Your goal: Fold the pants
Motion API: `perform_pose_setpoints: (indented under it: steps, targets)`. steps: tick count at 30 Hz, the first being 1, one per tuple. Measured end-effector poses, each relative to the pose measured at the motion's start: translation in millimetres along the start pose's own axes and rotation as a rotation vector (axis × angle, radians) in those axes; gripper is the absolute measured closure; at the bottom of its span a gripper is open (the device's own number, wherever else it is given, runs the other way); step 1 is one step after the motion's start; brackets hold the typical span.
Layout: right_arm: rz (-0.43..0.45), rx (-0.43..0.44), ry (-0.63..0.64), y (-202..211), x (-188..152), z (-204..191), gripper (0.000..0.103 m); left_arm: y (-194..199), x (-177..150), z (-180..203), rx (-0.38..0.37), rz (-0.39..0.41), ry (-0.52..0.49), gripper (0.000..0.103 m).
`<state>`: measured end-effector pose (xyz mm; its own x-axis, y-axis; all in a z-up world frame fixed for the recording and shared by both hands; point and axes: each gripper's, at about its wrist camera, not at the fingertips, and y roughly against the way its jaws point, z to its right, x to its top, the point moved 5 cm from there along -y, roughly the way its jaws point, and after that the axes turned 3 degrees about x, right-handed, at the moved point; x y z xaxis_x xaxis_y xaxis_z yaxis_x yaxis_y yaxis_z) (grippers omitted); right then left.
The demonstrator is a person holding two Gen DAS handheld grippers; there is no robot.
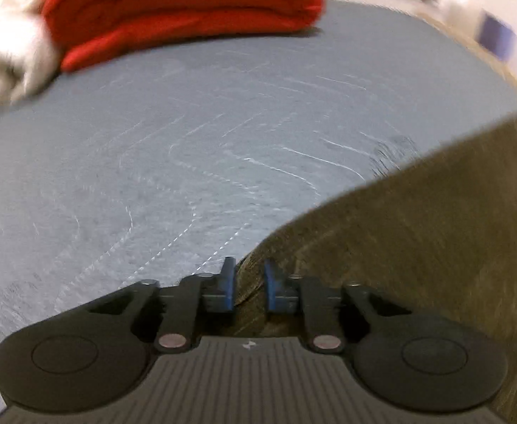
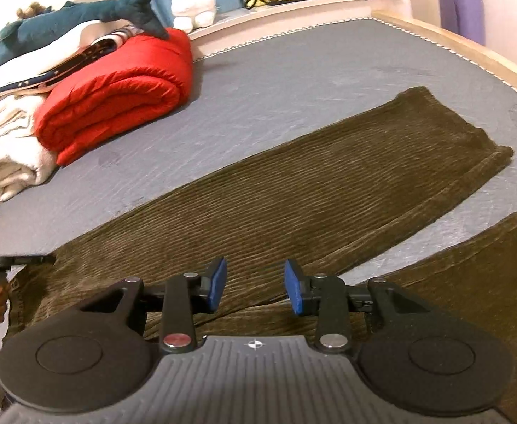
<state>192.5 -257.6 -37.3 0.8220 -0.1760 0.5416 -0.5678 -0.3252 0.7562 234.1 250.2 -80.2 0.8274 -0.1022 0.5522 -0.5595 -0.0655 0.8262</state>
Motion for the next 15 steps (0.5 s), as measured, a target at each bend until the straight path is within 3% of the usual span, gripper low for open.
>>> perform_pose_setpoints:
  steps: [3,10,15]
  targets:
    - [0.001,-0.002,-0.008,1.1,-0.1,4.7,0.065,35.1,-7.9,13.4,-0.004,0.038,-0.062,0.100]
    - [0.024,0.005,-0.022,10.9,-1.8,7.8,0.065,158.5,-44.1,62.7,-0.027,0.176,-0.103,0.101]
    - [0.039,0.019,-0.053,18.4,-8.2,15.6,0.065,234.1,-101.9,111.2,-0.011,0.154,-0.056,0.101]
